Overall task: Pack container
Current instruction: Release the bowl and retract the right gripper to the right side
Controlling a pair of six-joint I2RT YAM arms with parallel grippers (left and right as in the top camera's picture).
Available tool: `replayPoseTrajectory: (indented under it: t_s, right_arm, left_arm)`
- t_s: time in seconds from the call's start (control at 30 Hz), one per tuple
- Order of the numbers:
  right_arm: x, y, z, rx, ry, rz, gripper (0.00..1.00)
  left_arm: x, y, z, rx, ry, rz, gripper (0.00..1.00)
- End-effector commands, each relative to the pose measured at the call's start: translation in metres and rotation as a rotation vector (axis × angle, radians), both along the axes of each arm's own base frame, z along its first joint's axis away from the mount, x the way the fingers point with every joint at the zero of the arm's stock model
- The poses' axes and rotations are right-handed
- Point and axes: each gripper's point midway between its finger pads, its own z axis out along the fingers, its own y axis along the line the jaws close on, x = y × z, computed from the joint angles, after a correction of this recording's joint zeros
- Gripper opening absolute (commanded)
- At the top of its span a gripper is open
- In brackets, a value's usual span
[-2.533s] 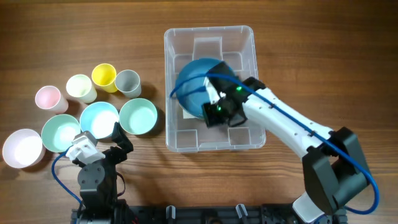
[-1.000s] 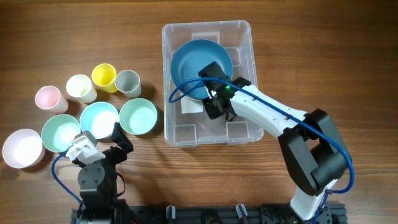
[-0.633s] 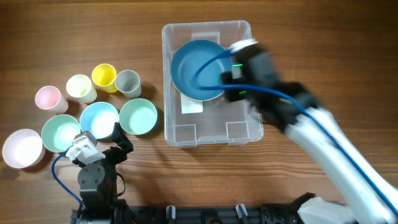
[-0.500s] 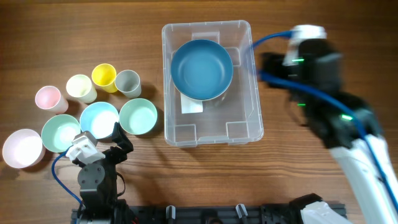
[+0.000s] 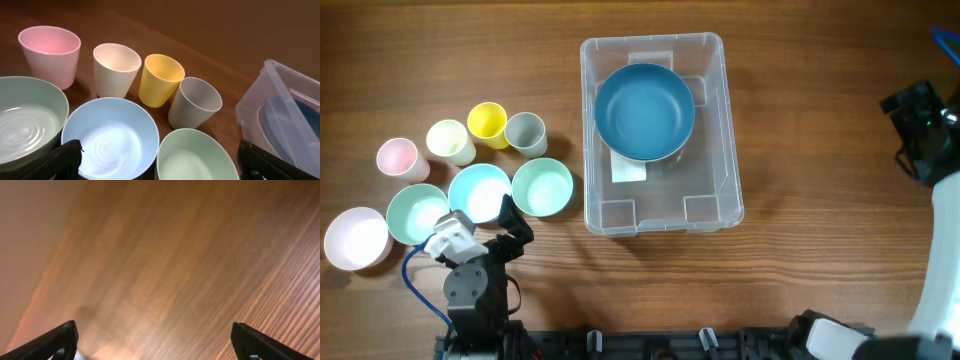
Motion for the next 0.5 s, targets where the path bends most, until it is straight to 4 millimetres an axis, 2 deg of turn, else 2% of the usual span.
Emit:
replayPoseTrajectory:
  t_s: [0.0,0.07,0.17,0.23,0.3,0.37,0.47]
  right_arm:
    - [0.008,0.001,-0.031,0.086,0.06,-0.035,1.0]
    - [0.01,0.0,-0.043,0.099,0.091,-0.036,0.99]
    - [0.011,0.0,-0.058,0.116,0.133,-0.037,0.99]
    - [0.009,0.0,-0.065,0.125,0.16,-0.035,1.0]
    - [0.011,0.0,-0.064,0.12,0.153,-0.031,1.0]
    - [0.013,-0.001,-0.063,0.117,0.144,-0.032,1.0]
    - [0.013,-0.001,-0.063,0.116,0.143,-0.032,1.0]
  left_arm:
    - [0.002,-0.01,0.001,-0.035,-0.013,-0.051,1.0]
    - [0.002,-0.021,-0.005,-0.073,0.005,-0.108,1.0]
    - [0.004,-0.04,0.0,-0.118,-0.015,-0.211,1.0]
    - [0.002,-0.04,-0.002,-0.122,0.003,-0.209,1.0]
    - [-0.001,-0.032,0.003,-0.157,0.005,-0.15,0.99]
    - [-0.006,-0.023,0.021,-0.164,-0.009,-0.094,0.99]
    - [-0.015,-0.006,0.063,-0.135,-0.039,-0.001,1.0]
